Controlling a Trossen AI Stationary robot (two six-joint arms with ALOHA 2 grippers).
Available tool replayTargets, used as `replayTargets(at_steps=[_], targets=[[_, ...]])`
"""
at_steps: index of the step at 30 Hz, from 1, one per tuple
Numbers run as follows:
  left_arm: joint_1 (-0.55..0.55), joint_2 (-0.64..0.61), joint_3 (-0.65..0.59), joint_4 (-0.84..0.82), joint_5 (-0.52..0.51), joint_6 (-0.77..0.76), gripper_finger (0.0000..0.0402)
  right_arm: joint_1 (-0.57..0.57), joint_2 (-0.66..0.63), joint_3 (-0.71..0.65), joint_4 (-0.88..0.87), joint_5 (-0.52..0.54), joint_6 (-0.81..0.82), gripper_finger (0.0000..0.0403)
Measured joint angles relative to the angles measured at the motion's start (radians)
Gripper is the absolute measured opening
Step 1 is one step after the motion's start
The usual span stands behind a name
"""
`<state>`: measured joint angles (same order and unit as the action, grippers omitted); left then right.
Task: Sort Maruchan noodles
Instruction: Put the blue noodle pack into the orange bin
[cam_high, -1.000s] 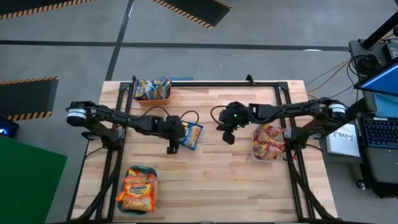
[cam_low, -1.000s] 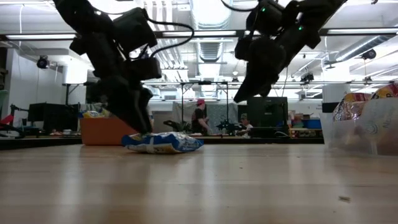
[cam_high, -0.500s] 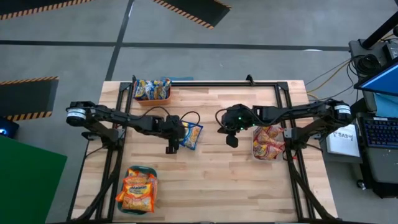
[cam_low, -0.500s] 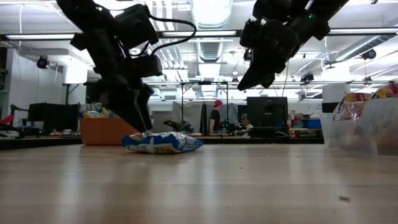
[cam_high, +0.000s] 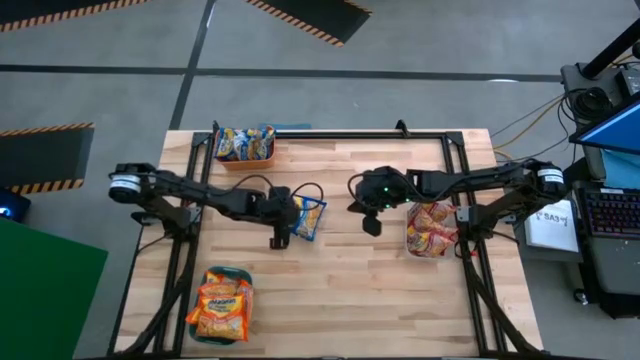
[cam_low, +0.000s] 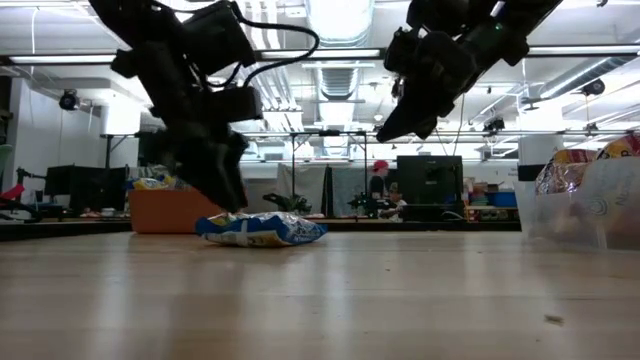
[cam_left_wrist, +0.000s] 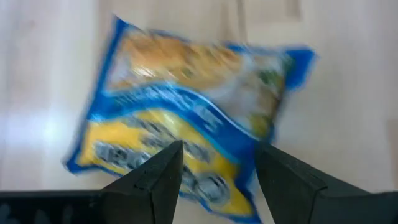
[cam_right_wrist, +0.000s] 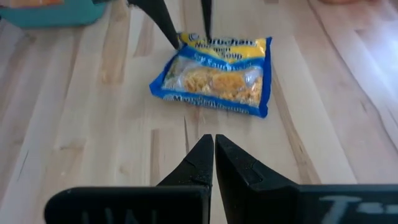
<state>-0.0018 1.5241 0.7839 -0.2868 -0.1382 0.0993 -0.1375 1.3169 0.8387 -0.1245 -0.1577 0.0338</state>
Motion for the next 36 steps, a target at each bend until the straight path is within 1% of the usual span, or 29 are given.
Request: replayTargets(at_steps=[2,5,12,16,19,22,28,29,33,36], targets=[[0.007,0.009,-0.002,0.043,-0.017,-0.004,0.0181,0.000,0.002,0.000,0.024,0.000,0.002,0.0009],[0.008,0.028,-0.007,0.040,-0.023,-0.014,0.0181,0.007,0.002,-0.001,0.036,0.001,-0.009,0.0009],[0.008,0.076,-0.009,0.043,-0.019,-0.070,0.0181,0.013,0.001,-0.013,0.062,0.001,-0.080,0.0009],[0.007,0.107,-0.008,0.050,-0.020,-0.092,0.0172,0.013,-0.012,-0.014,0.096,0.003,-0.159,0.0009],[0.007,0.110,-0.008,0.049,-0.018,-0.094,0.0151,0.013,-0.048,-0.014,0.160,0.002,-0.219,0.0009],[0.008,0.102,-0.008,0.038,-0.017,-0.097,0.0119,0.013,-0.094,-0.016,0.198,0.002,-0.278,0.0009],[0.011,0.082,-0.008,0.038,-0.014,-0.093,0.0023,0.013,-0.191,-0.042,0.215,0.000,-0.315,0.0009],[0.012,0.077,-0.009,0.043,-0.014,-0.093,0.0013,0.013,-0.204,-0.051,0.213,0.000,-0.316,0.0009],[0.015,0.038,-0.010,0.069,-0.019,-0.089,0.0012,0.013,-0.249,-0.084,0.213,0.000,-0.318,0.0009],[0.019,-0.018,-0.008,0.078,-0.044,-0.069,0.0005,0.013,-0.275,-0.103,0.212,0.001,-0.319,0.0009]])
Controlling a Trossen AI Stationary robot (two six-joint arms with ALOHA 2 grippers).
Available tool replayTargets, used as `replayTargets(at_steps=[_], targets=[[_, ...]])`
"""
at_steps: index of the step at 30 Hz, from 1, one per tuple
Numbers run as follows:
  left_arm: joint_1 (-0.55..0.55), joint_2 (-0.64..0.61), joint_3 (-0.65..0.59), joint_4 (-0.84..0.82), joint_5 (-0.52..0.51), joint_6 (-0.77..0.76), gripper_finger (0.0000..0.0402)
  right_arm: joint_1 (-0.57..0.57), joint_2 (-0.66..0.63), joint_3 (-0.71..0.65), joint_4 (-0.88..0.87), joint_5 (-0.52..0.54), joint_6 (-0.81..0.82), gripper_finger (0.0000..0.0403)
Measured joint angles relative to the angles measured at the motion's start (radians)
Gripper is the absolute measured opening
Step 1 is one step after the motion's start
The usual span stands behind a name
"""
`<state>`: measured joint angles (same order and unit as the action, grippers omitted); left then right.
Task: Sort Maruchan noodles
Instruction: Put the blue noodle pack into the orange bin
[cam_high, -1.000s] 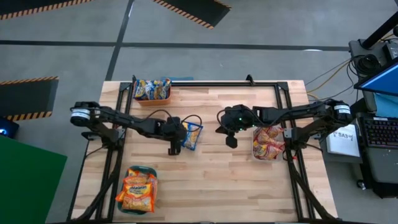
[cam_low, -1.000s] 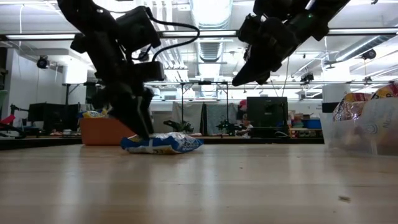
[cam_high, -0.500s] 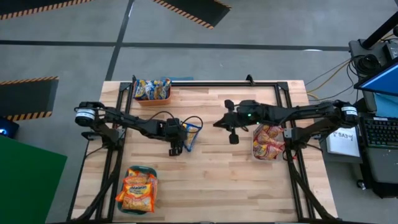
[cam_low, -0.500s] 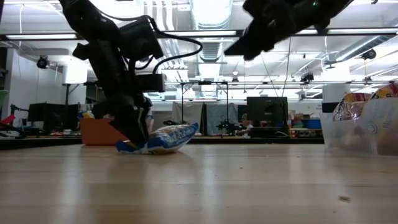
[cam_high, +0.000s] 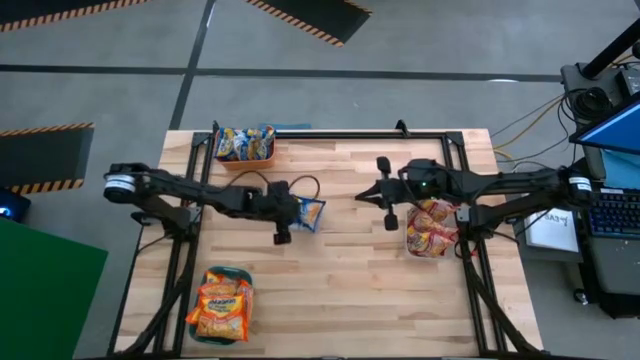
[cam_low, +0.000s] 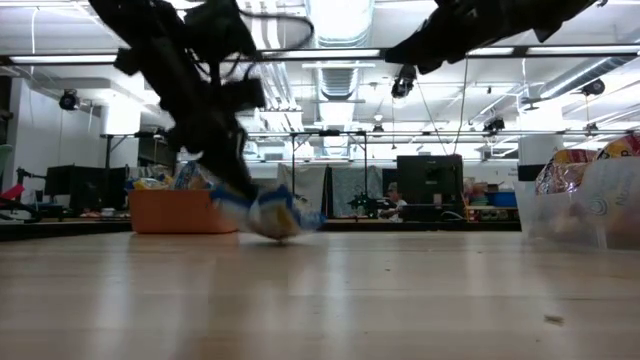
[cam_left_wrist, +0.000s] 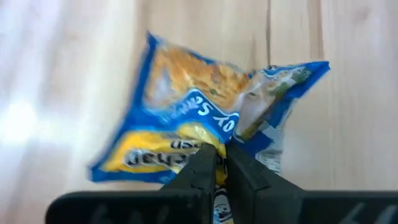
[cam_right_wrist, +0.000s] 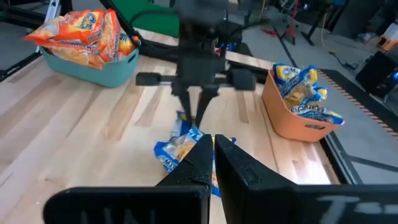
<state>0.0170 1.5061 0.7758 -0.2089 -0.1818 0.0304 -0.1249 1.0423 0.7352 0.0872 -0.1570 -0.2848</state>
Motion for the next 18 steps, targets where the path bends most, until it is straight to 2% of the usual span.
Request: replayTargets(at_steps=[10,14,18], targets=[[0.093,-0.268,0.039,0.013,-0.117,0.083,0.0001,0.000,-0.046,-0.011,0.000,0.001,0.011,0.0009],[0.155,-0.376,0.064,-0.001,-0.240,0.189,0.0001,0.000,-0.046,-0.012,0.000,0.002,0.019,0.0009],[0.268,-0.440,0.095,-0.050,-0.348,0.289,0.0000,0.000,-0.046,-0.013,0.000,0.002,0.020,0.0009]])
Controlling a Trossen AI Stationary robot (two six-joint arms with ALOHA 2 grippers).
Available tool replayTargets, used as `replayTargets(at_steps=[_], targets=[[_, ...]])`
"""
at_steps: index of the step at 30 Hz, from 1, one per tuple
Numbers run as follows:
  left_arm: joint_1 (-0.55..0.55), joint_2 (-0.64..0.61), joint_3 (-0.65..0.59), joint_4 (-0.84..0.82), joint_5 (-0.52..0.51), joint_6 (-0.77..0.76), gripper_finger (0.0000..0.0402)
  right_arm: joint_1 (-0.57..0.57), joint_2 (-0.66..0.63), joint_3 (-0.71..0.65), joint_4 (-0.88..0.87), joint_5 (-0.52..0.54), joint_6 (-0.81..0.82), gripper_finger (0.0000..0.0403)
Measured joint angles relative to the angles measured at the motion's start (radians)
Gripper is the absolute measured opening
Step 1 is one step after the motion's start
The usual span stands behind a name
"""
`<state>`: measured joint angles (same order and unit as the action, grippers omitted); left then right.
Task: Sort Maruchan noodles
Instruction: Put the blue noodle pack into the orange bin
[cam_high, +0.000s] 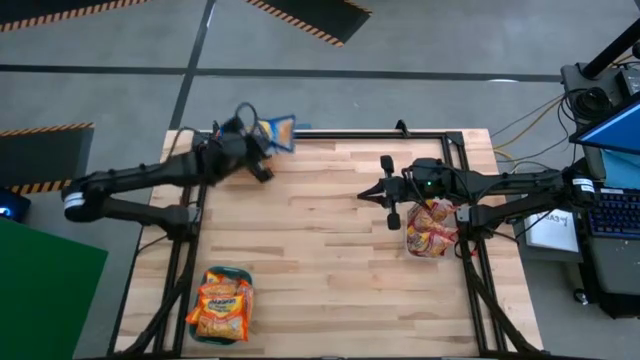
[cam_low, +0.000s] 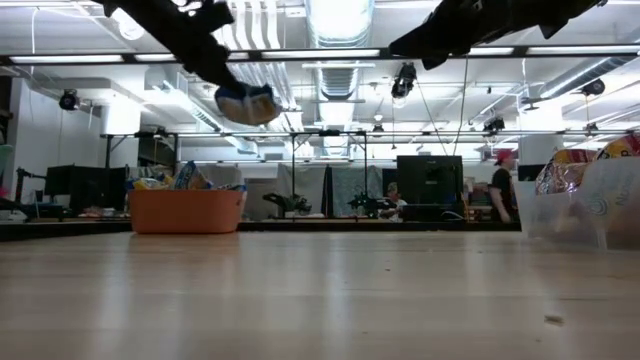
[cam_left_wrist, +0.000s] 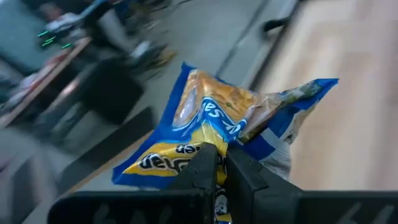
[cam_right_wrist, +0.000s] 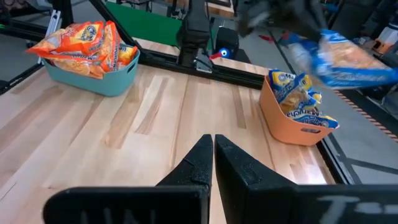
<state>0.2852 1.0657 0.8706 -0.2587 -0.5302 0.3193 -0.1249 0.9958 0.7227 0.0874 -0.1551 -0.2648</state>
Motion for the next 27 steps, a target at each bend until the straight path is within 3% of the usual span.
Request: replayTargets(at_steps=[5,10,13,19,22,27], targets=[[0.187,0.000,0.000,-0.040,0.007,0.039,0.0000,0.000,0.000,0.000,0.000,0.000,0.000,0.0009],[0.345,0.079,-0.009,-0.077,0.156,0.065,0.0000,0.000,0.000,0.000,-0.001,0.000,0.000,0.0009],[0.411,0.152,-0.009,-0.085,0.182,0.058,0.0000,0.000,0.000,0.000,0.000,0.000,0.000,0.0009],[0.439,0.255,-0.009,-0.143,0.179,0.065,0.0000,0.000,0.000,0.000,-0.002,0.001,0.002,0.0009],[0.440,0.297,-0.005,-0.160,0.122,0.056,0.0004,0.000,0.000,0.000,-0.002,0.001,0.002,0.0009],[0.439,0.322,0.051,-0.288,0.112,0.048,0.0044,0.000,0.000,0.000,-0.006,0.001,0.003,0.0009]])
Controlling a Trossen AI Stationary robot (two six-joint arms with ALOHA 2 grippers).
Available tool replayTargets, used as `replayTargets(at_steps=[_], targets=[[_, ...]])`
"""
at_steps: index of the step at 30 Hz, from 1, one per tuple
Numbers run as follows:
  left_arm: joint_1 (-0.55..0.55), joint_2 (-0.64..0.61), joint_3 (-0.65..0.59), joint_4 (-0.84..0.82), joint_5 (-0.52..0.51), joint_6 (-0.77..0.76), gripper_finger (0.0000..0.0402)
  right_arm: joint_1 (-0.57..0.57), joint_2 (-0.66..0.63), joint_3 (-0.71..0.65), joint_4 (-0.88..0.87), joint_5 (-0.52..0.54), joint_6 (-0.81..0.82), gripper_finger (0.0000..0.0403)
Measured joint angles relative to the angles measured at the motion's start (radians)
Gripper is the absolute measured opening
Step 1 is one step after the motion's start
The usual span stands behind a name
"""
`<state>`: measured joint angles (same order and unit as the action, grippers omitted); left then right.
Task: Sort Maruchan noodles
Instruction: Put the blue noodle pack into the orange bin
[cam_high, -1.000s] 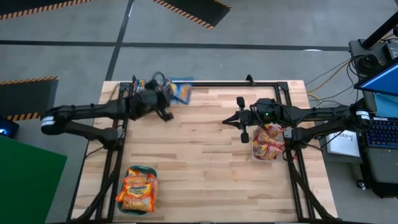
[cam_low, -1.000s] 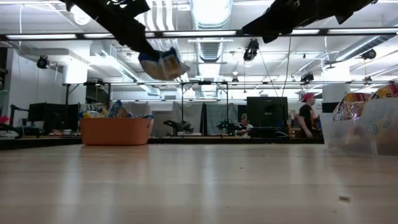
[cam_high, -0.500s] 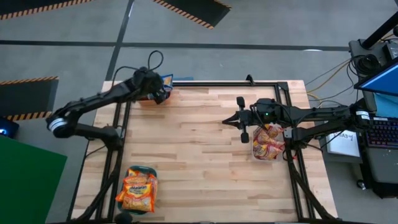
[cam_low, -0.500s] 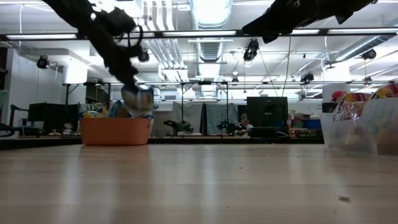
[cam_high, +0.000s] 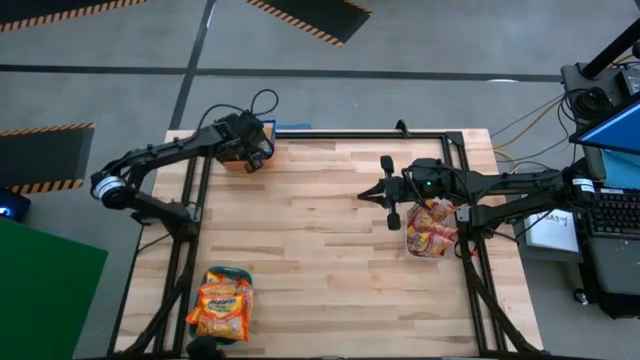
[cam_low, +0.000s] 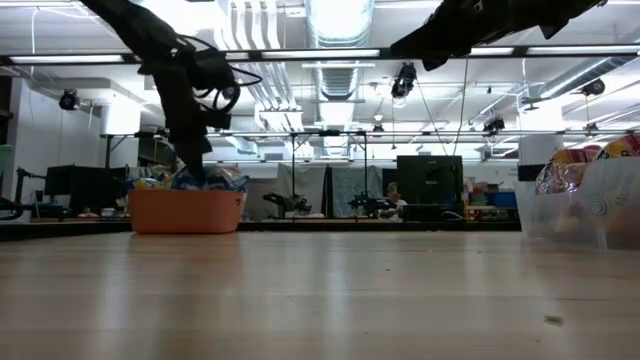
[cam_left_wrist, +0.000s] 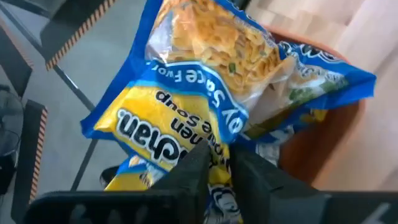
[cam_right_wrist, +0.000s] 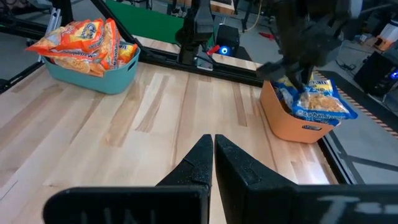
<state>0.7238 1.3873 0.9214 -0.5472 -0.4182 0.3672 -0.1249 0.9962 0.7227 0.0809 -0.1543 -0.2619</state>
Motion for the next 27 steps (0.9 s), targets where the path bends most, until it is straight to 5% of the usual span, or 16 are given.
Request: replayTargets(at_steps=[6,11,16,27], targets=[[-0.002,-0.022,0.147,-0.157,0.024,-0.019,0.0110,0.000,0.000,0.000,-0.002,0.000,0.007,0.0009],[0.000,-0.023,0.212,-0.003,0.069,-0.045,0.0138,0.000,0.000,0.000,-0.002,0.000,0.002,0.0009],[0.008,0.004,0.155,0.213,-0.041,-0.194,0.0130,0.000,0.000,0.000,-0.002,0.000,0.001,0.0009],[0.005,0.118,0.038,0.179,-0.062,-0.377,0.0079,0.000,0.000,-0.003,0.000,0.000,0.005,0.0009]])
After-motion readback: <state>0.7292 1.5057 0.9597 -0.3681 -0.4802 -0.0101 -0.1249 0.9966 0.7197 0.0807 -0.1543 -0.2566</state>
